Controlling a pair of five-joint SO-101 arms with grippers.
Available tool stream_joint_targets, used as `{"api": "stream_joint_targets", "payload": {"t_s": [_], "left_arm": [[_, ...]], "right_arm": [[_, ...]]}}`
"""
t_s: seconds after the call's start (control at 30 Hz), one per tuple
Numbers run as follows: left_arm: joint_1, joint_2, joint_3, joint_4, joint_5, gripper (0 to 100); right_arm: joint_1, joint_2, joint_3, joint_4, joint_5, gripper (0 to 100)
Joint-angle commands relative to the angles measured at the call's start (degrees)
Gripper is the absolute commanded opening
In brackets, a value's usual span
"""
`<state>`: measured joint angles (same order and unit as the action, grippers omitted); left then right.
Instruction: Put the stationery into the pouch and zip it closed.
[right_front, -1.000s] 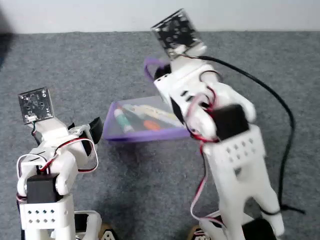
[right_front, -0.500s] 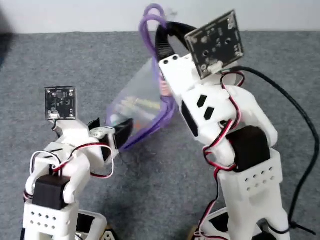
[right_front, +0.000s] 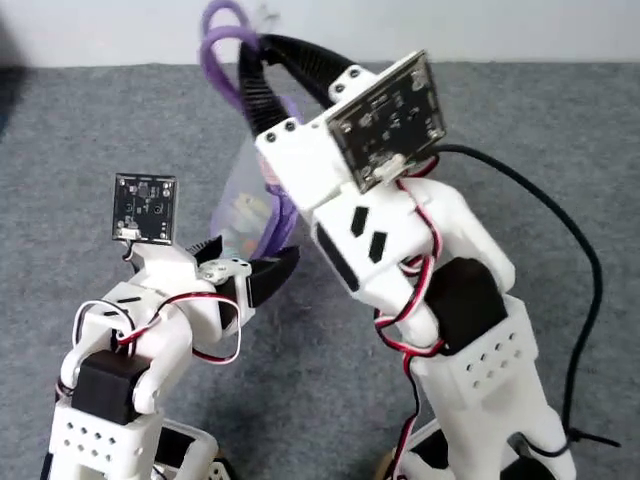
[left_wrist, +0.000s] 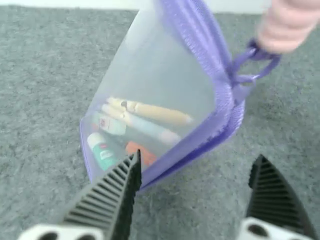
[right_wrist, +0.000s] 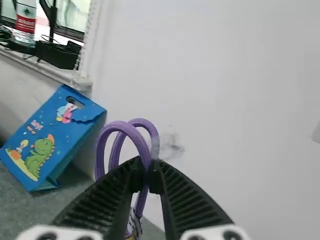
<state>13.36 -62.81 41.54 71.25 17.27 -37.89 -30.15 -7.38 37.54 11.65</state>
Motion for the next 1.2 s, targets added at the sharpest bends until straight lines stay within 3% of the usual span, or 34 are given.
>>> {"api": "stream_joint_targets", "payload": {"t_s": [0.0,0.33,0.67,0.93,1.03,1.17], "left_arm": [[0.26,0.18,-2.59,-2.73,-0.35,33],[0.44,0.18,4.44,-10.37,0.53,33],[0.53,0.18,11.12,-23.12,0.53,18],[4.31,-0.35,10.86,-24.09,0.53,8],[4.57,-0.35,10.86,-25.23,0.44,2],[4.48,-0.44,10.59,-24.97,0.44,1]], "right_arm": [[-3.21,-0.22,-3.69,-1.54,2.29,0.8],[-5.23,-0.40,-3.78,-1.54,3.43,0.8],[-6.29,-0.66,-3.78,-1.01,3.43,0.8],[-5.85,-0.22,-3.69,-1.01,3.34,0.8],[-2.86,0.04,-3.43,-1.36,2.99,0.8],[1.89,2.07,-3.43,-1.54,2.90,0.8]]}}
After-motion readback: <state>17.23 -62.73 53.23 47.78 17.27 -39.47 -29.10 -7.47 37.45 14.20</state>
